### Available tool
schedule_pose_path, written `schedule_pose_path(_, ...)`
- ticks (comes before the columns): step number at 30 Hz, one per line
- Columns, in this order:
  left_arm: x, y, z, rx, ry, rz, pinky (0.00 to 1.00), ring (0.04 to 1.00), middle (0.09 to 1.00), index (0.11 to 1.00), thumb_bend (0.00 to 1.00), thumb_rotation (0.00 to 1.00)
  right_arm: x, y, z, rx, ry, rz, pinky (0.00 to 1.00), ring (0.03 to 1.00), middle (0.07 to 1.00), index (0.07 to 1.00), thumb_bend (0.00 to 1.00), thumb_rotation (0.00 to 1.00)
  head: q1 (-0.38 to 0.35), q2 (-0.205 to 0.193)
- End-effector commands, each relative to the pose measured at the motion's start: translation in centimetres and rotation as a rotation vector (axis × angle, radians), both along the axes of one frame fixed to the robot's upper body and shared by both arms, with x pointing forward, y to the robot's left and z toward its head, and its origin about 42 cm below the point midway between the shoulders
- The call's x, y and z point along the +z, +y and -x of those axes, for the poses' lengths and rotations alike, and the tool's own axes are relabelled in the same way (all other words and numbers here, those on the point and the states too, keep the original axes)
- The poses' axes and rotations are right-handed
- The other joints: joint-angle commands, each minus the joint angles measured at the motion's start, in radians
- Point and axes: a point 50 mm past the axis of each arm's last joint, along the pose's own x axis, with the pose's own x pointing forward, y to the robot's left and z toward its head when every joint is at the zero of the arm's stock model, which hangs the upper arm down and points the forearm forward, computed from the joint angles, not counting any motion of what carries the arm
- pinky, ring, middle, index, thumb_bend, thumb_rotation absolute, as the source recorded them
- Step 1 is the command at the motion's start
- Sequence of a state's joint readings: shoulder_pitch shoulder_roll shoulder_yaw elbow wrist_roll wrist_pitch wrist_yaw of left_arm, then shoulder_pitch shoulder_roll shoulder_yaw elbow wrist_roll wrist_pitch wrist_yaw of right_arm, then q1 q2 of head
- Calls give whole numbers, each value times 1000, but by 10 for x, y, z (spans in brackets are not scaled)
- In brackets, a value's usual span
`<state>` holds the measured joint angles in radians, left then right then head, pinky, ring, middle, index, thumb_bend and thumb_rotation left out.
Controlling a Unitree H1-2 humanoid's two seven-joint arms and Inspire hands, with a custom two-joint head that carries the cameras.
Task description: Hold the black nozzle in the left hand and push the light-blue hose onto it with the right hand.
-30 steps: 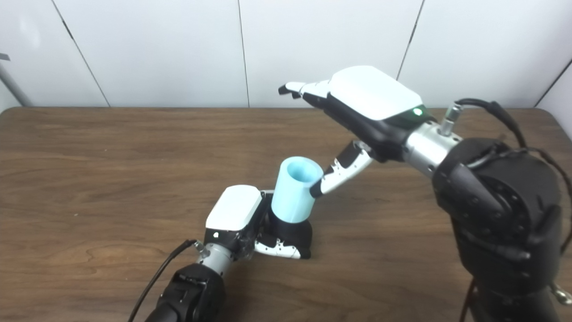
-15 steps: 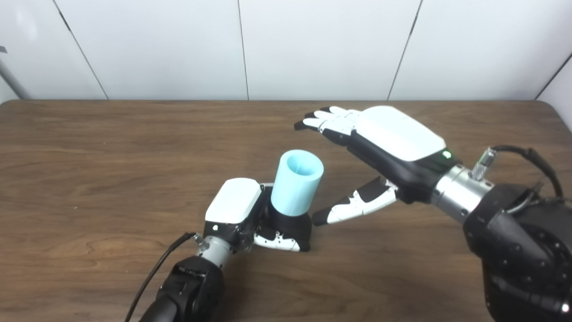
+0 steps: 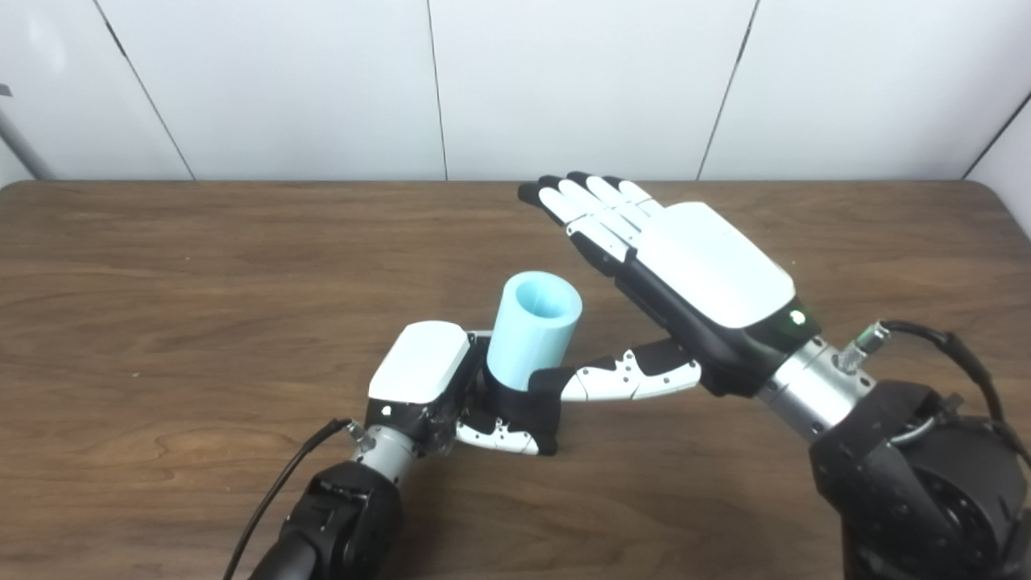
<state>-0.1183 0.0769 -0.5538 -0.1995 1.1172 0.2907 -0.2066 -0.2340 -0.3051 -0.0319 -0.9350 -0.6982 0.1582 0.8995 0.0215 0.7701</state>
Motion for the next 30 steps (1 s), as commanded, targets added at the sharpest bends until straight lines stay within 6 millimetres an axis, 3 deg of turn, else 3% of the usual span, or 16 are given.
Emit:
schedule_pose_path(1,-27,3,11,-15,144,-55,397,431,472,501,505,0,5,1,3,0,-59,-11,1000,1000,1000,1000,572,901,0,1)
schedule_pose_path(21,-27,4,8,-16,145,-67,381,436,478,494,505,0,-11,3,11,64,57,65,991,1000,1000,1000,619,847,0,-1)
schedule_pose_path(27,-26,4,7,-22,143,-74,410,462,510,475,504,0,-15,7,10,58,88,98,970,1000,1000,1000,624,883,0,-4)
schedule_pose_path(30,-25,5,7,-23,139,-68,377,439,491,487,505,0,-16,9,10,56,99,100,962,1000,1000,1000,621,880,1,-3)
